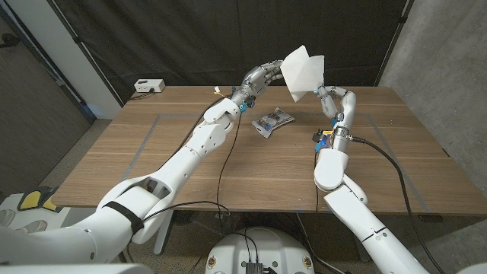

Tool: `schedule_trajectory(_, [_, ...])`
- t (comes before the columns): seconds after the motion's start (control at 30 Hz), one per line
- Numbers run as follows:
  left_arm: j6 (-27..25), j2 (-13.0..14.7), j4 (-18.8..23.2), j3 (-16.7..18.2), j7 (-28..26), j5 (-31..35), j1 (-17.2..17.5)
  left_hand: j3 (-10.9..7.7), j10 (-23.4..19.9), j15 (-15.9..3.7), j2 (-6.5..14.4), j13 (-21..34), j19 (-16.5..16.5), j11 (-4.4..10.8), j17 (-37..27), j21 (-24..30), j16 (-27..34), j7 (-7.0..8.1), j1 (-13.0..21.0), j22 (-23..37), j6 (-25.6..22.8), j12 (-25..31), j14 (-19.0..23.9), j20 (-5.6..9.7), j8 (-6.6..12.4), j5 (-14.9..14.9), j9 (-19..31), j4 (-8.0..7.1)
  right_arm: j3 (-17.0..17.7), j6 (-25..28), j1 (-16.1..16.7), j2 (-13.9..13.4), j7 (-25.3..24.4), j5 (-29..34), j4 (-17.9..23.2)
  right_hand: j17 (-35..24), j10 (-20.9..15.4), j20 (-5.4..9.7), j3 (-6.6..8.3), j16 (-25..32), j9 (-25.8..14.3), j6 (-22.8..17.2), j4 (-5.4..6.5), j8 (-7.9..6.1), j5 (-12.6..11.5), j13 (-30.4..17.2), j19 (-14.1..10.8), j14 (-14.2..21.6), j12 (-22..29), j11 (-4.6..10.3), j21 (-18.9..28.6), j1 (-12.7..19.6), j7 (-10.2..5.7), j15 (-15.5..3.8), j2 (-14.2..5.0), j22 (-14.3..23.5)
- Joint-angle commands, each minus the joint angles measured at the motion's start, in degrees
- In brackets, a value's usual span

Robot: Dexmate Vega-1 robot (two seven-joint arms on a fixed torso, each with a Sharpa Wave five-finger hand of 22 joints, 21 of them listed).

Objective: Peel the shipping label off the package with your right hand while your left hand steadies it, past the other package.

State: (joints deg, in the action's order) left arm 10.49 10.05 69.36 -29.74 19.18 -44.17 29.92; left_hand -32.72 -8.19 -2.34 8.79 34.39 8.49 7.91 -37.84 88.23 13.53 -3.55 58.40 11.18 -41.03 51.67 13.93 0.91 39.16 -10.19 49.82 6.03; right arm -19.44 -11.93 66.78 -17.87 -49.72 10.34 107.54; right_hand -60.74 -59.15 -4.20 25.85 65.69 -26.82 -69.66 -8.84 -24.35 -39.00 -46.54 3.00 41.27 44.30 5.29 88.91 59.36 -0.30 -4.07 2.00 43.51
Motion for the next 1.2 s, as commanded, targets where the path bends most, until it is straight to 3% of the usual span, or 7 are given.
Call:
schedule_trajectory(0.03, [0.5, 0.5, 1.7, 0.5, -1.7, -0.5, 0.9, -0.47, -1.3, -4.51, 0.6, 0.3, -0.3, 1.79, -0.2, -0.1, 0.2, 0.73, 0.1, 0.1, -0.6, 0.3, 0.5, 0.25, 6.26, -0.3, 0.1, 0.04, -0.1, 2.3, 0.2, 1.5, -1.7, 0.2, 0.8, 0.0, -0.3, -0.33, 0.28, 0.4, 0.1, 0.0, 0.01, -0.09, -0.4, -0.2, -0.5, -0.3, 0.3, 0.25, 0.2, 0.3, 0.27, -8.17, -0.60, 0.0])
schedule_trajectory(0.87, [1.7, 2.7, 5.2, -0.2, -3.3, 1.1, 2.8, -0.52, -1.4, -4.60, 0.6, 0.3, -0.4, 2.04, -0.2, -0.2, 0.1, 0.69, -0.1, -0.1, -0.8, 0.3, 0.6, 0.15, 6.44, -0.3, -0.5, 0.02, -1.0, 2.2, 1.6, -0.3, 0.7, -0.6, 3.0, 1.1, 0.5, -0.23, -0.55, 1.1, 1.2, 1.0, 0.21, 0.74, -0.8, 0.2, 0.4, -1.4, 0.4, 0.95, 1.0, -0.3, -0.92, -8.14, -0.63, 0.8])
schedule_trajectory(0.93, [1.6, 2.9, 5.5, -0.2, -3.3, 1.1, 3.0, -0.53, -1.4, -4.60, 0.6, 0.3, -0.5, 2.05, -0.2, -0.2, 0.1, 0.65, -0.1, -0.1, -0.8, 0.3, 0.7, 0.05, 6.49, -0.3, -0.4, 0.02, -0.9, 3.9, 2.2, -1.5, 3.5, -2.2, 4.6, 2.6, 7.3, -0.48, -5.33, 0.2, 3.4, 7.6, 2.66, 4.52, 4.8, 1.7, 2.8, -6.0, -2.6, 1.85, 1.0, -7.1, -3.23, -7.27, 1.70, 3.2])
schedule_trajectory(1.0, [1.6, 3.3, 6.0, -0.2, -3.5, 1.2, 3.3, -0.53, -1.4, -4.59, 0.6, 0.3, -0.5, 1.88, -0.2, -0.2, 0.1, 0.65, -0.1, -0.1, -0.8, 0.3, 0.7, 0.08, 6.52, -0.3, -0.5, 0.01, -0.8, -0.4, 2.1, -2.7, 6.5, -5.4, 3.2, 6.4, 16.3, -1.26, -11.25, -1.9, 6.5, 24.3, 7.72, 12.81, 16.4, 7.0, 7.4, -12.8, -8.3, -0.91, 0.1, -20.0, -1.93, -4.82, 1.06, 6.3])
schedule_trajectory(1.03, [1.5, 3.4, 6.3, -0.1, -3.6, 1.2, 3.5, -0.54, -1.4, -4.60, 0.6, 0.3, -0.4, 1.95, -0.2, -0.2, 0.1, 0.61, -0.1, -0.1, -0.8, 0.3, 0.7, 0.12, 6.52, -0.3, -0.5, 0.02, -0.8, -1.9, 2.1, -3.0, 7.4, -6.5, 2.7, 8.2, 19.1, -1.39, -13.39, -2.8, 7.6, 30.0, 9.76, 14.33, 20.7, 8.9, 8.9, -15.3, -10.0, -3.18, -0.1, -25.2, -0.79, -3.54, 0.73, 7.4])
schedule_trajectory(1.1, [1.6, 3.8, 6.8, 0.0, -3.8, 1.3, 3.7, -0.55, -1.5, -4.58, 0.6, 0.2, -0.4, 2.05, -0.2, -0.2, 0.1, 0.65, -0.1, -0.1, -0.8, 0.3, 0.7, 0.13, 6.52, -0.3, -0.6, 0.02, -0.8, -2.0, 2.2, -2.9, 7.8, -6.6, 2.7, 12.0, 25.8, -1.69, -16.62, -6.0, 9.9, 39.6, 12.50, 14.53, 27.2, 12.2, 10.8, -20.6, -13.8, -6.99, -0.6, -33.0, 1.18, -0.77, 1.07, 9.0])
schedule_trajectory(1.2, [1.5, 4.5, 7.7, 0.1, -4.1, 1.3, 4.3, -0.56, -1.5, -4.61, 0.6, 0.2, -0.5, 2.04, -0.1, -0.2, 0.1, 0.64, -0.1, -0.1, -0.7, 0.3, 0.7, 0.02, 6.57, -0.3, -0.6, 0.03, -0.8, -4.1, 2.4, -3.6, 10.5, -9.4, 2.4, 16.9, 31.1, -2.45, -19.74, -10.4, 11.9, 44.1, 15.11, 14.24, 28.2, 14.6, 12.2, -24.0, -17.5, -8.52, -1.2, -40.1, 2.69, 2.26, 2.93, 9.6])
